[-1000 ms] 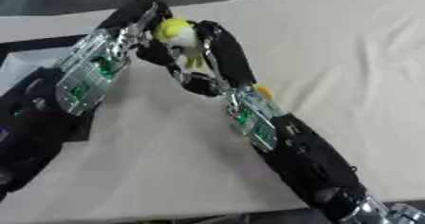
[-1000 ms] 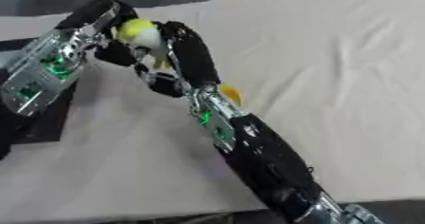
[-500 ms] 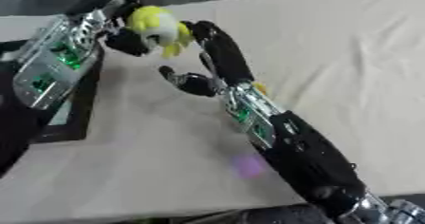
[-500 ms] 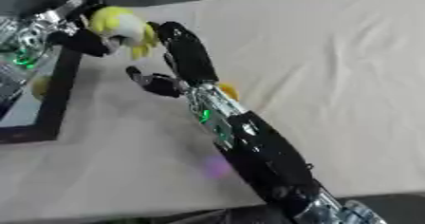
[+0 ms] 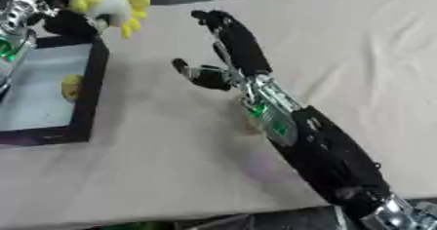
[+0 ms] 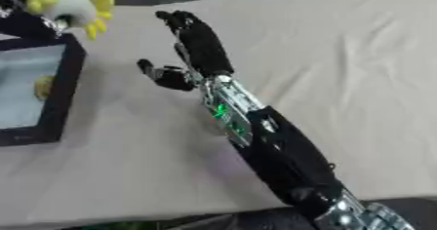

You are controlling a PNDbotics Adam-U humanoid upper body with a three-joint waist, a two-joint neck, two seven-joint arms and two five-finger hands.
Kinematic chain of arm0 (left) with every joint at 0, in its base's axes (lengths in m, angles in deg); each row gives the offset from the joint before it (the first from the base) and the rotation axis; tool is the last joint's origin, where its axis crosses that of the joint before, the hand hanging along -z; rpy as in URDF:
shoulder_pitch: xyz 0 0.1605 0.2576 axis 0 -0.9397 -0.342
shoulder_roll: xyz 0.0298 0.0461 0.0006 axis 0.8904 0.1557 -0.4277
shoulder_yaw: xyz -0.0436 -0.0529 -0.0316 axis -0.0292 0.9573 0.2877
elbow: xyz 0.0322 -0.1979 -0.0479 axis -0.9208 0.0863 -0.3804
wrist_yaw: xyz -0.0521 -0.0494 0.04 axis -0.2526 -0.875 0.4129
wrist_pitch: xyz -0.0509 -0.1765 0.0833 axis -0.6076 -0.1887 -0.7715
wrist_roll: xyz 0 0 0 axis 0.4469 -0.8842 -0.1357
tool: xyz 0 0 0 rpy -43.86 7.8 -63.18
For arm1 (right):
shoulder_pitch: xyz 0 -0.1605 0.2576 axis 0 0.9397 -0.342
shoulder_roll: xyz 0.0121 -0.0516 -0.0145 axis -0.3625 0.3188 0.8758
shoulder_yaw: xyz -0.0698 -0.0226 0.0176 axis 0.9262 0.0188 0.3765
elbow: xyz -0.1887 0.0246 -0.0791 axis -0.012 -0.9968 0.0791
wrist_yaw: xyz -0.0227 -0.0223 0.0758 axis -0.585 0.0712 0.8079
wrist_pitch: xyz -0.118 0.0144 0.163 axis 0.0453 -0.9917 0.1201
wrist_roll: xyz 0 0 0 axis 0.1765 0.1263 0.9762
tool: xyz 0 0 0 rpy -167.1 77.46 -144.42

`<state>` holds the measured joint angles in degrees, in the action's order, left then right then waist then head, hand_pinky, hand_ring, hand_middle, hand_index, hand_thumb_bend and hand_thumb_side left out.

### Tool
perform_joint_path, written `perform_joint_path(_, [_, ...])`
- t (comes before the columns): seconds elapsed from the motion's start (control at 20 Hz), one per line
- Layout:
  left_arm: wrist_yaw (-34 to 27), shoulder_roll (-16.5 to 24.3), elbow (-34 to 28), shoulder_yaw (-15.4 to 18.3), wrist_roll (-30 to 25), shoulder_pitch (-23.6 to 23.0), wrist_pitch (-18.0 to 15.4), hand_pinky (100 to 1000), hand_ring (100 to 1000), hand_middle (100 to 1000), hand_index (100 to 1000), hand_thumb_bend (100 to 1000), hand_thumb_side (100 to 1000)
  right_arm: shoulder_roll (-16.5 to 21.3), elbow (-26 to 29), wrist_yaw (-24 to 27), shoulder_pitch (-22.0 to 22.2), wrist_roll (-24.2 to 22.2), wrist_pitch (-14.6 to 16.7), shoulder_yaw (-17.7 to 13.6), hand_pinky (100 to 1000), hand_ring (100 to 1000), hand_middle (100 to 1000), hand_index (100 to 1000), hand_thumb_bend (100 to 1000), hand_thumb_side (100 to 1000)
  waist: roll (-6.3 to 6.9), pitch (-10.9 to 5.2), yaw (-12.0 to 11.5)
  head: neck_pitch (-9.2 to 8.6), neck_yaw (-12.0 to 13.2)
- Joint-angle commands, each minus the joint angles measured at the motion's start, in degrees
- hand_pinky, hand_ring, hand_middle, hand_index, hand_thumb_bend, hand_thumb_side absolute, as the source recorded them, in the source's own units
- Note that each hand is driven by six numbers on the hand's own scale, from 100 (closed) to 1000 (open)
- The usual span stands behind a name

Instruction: Pick up the objects with one hand, pass them to the other hand, and then place them into the box on the other side of the table.

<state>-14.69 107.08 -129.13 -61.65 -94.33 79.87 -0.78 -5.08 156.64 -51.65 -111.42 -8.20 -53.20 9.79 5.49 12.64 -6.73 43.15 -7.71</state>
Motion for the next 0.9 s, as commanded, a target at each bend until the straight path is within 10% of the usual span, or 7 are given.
perform_joint_path(0.05, [-1.7,4.1,-2.1,3.6,1.5,-0.4,0.8,480,601,316,332,100,100,1.5,4.3,3.1,-1.9,-2.1,-1.2,-0.2,787,873,704,864,552,389,-0.91,-1.8,0.0,-0.74,0.9])
perform_joint_path(0.5, [-8.9,7.8,0.7,11.5,5.9,-7.7,0.6,477,625,325,339,100,120,8.9,17.2,16.2,-2.9,-14.7,-9.1,-2.4,747,819,626,795,515,363,-2.09,-1.88,1.5,-2.34,3.9])
perform_joint_path(0.9, [-11.6,7.8,3.7,13.9,10.6,-12.5,0.3,475,627,326,343,100,121,16.3,24.1,26.9,-2.7,-13.5,-17.2,-9.3,735,818,610,788,507,363,-2.88,-1.43,2.6,-2.32,9.5])
